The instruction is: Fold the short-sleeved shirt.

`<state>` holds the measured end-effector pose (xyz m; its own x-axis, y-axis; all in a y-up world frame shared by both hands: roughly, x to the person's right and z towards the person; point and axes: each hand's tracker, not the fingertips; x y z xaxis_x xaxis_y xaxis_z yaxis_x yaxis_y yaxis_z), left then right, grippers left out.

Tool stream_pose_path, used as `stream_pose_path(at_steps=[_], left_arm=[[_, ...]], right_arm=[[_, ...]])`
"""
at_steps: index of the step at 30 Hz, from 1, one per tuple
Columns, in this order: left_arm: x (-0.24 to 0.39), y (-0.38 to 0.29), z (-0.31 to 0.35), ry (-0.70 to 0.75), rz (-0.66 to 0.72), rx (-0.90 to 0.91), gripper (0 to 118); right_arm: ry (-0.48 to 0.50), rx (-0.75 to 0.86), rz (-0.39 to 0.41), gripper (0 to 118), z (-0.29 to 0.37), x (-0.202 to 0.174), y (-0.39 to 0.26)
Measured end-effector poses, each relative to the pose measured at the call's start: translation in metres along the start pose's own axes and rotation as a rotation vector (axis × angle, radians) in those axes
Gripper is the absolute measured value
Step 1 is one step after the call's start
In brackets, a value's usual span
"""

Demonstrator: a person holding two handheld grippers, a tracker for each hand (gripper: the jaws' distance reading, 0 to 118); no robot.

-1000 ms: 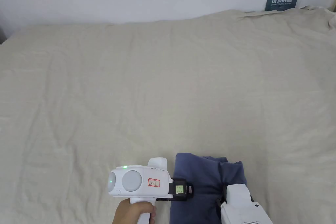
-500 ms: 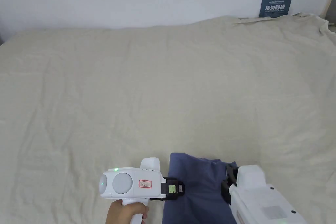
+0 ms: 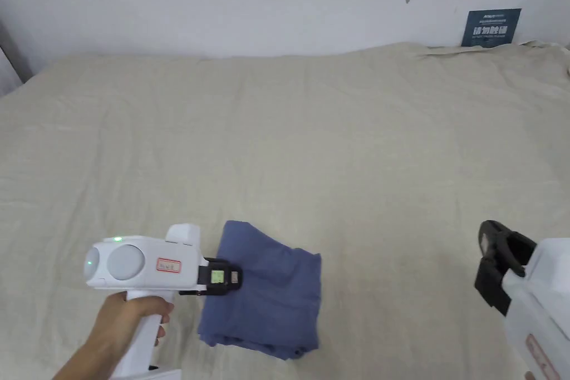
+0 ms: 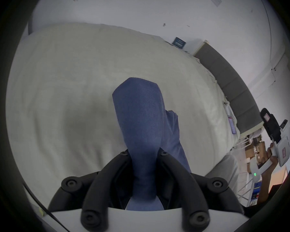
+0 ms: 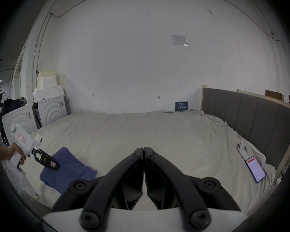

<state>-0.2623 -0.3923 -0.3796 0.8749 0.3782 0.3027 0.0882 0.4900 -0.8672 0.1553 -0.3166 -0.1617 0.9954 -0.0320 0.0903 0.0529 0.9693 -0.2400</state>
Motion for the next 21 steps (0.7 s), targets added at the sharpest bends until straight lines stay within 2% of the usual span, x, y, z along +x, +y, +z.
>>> stream_pose_path(at_steps=[7, 8, 10, 17, 21], left_arm=[[-0.09, 0.029, 0.056, 0.16, 0.023, 0.019, 19], [-0.103, 0.031, 0.065, 0.177, 0.021, 0.019, 19], [-0.13, 0.036, 0.081, 0.224, 0.049, 0.026, 19], [-0.212, 0.045, 0.118, 0.378, 0.119, 0.014, 19], [-0.239, 0.043, 0.118, 0.461, 0.12, -0.017, 19]], right_arm=[[-0.036, 0.04, 0.03, 0, -0.001, -0.009, 0.019], [-0.037, 0.04, 0.035, 0, -0.013, 0.007, 0.001], [-0.039, 0.042, 0.032, 0, -0.019, 0.008, -0.002], [-0.048, 0.029, 0.038, 0, -0.032, -0.015, 0.003], [-0.046, 0.02, 0.031, 0, -0.039, -0.018, 0.0]])
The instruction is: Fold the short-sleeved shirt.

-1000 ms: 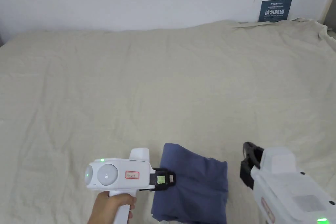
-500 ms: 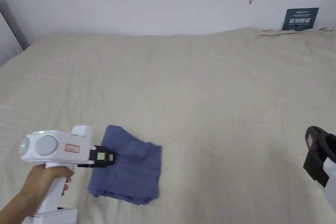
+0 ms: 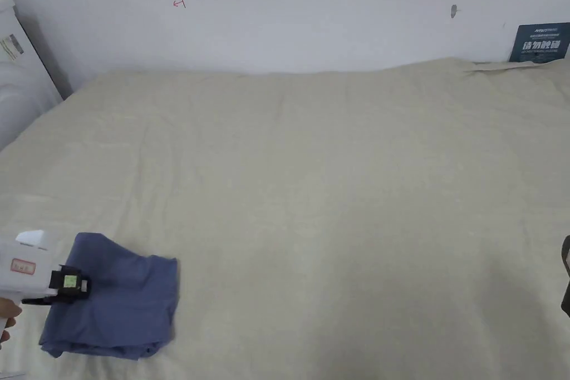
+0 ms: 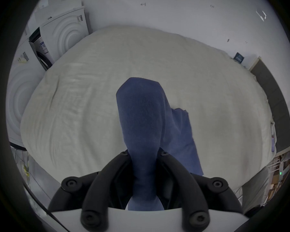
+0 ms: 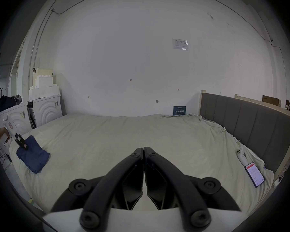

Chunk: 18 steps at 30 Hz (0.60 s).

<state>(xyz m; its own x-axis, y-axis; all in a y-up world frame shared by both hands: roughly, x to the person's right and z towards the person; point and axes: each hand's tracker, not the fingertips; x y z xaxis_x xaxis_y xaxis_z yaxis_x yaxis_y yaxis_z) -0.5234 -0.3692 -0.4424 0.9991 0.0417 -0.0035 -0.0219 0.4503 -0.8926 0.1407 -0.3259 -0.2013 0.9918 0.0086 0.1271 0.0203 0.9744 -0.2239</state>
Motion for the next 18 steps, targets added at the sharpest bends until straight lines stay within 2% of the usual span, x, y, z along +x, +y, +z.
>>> stream_pose_path(at_steps=[9, 12, 13, 15, 18], left_arm=[[0.002, -0.026, -0.049, 0.118, 0.09, -0.071, 24], [0.005, -0.032, -0.05, 0.137, 0.121, -0.058, 47], [0.009, -0.033, -0.046, 0.156, 0.132, -0.051, 66], [0.013, -0.035, -0.041, 0.195, 0.134, -0.031, 97], [0.02, -0.039, -0.024, 0.23, 0.124, 0.026, 106]], right_arm=[[-0.004, -0.029, -0.007, 0, -0.011, -0.005, -0.001], [0.001, -0.041, 0.002, 0, -0.01, -0.007, 0.002], [0.003, -0.042, 0.002, 0, -0.01, -0.007, 0.002], [0.011, -0.045, 0.001, 0, -0.01, -0.005, 0.003], [0.022, -0.041, -0.002, 0, -0.008, -0.003, 0.007]])
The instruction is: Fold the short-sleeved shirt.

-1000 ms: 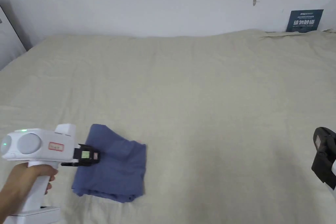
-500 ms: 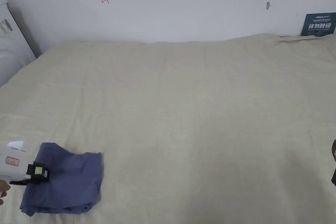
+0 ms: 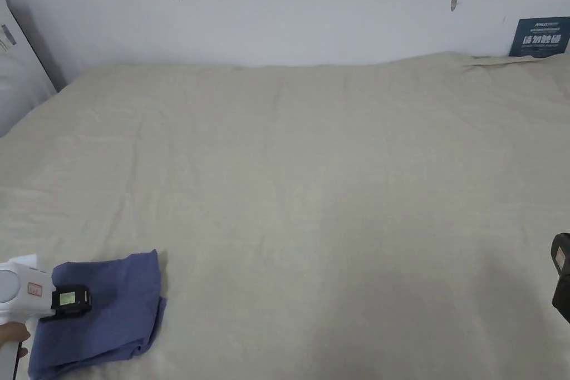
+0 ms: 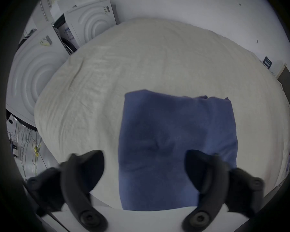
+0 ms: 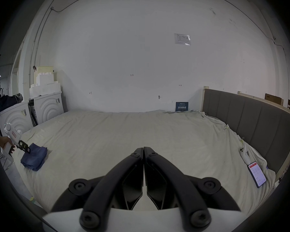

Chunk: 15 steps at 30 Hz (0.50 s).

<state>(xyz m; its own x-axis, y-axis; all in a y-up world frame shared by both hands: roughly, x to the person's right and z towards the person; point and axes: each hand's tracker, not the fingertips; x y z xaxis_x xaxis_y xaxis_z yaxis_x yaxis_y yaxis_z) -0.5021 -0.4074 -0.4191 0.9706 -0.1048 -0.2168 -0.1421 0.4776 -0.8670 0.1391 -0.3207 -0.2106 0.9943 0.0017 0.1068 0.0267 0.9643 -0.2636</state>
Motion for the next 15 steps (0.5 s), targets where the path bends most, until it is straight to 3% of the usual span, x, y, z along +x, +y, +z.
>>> stream_pose_path(at_steps=[1, 15], left_arm=[[0.001, -0.001, 0.009, 0.0, -0.001, 0.039, 111], [0.05, -0.018, 0.172, -0.138, -0.059, 0.548, 111]], right_arm=[[0.002, 0.001, 0.001, 0, 0.001, 0.001, 0.003], [-0.024, 0.056, 0.006, 0, 0.027, 0.014, 0.044]])
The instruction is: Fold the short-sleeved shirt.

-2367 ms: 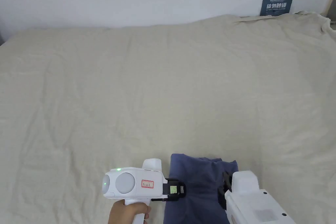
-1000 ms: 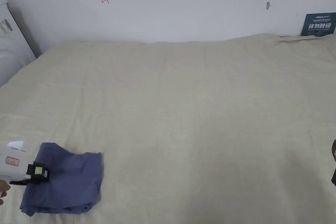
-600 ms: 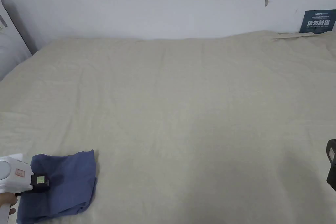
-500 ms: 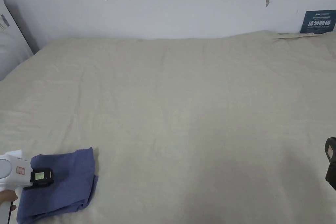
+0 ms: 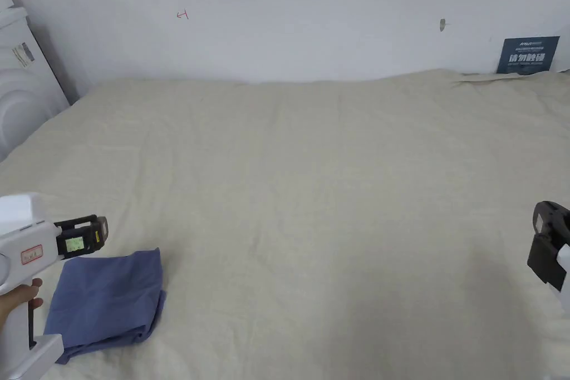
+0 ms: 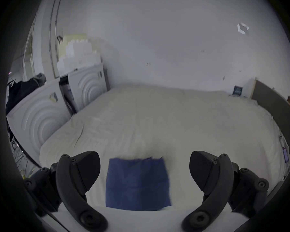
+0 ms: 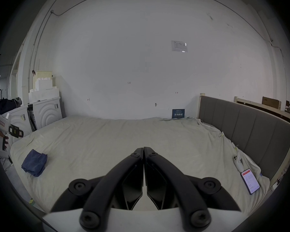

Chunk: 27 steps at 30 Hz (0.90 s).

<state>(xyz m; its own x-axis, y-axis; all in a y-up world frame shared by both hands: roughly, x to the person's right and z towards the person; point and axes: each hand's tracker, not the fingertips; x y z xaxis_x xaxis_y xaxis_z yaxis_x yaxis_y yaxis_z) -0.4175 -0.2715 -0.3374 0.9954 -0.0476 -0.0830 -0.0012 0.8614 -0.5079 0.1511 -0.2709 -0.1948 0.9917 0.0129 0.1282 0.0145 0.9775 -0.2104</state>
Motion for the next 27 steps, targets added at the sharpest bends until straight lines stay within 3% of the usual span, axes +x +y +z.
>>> stream_pose_path(at_steps=[6, 15, 24, 27], left_arm=[[0.044, 0.022, 0.056, -0.076, 0.023, 0.216, 111], [0.132, 0.017, 0.105, -0.055, -0.025, 0.465, 110], [0.216, -0.02, 0.105, -0.079, -0.082, 0.582, 107], [0.237, -0.033, 0.102, -0.089, -0.09, 0.612, 101]], right_arm=[[-0.004, 0.051, 0.026, 0, 0.008, 0.006, 0.018], [-0.005, 0.11, 0.032, 0, 0.013, 0.014, 0.028], [-0.028, 0.139, 0.031, 0, 0.021, 0.012, 0.026], [-0.037, 0.146, 0.042, 0, 0.023, 0.012, 0.024]])
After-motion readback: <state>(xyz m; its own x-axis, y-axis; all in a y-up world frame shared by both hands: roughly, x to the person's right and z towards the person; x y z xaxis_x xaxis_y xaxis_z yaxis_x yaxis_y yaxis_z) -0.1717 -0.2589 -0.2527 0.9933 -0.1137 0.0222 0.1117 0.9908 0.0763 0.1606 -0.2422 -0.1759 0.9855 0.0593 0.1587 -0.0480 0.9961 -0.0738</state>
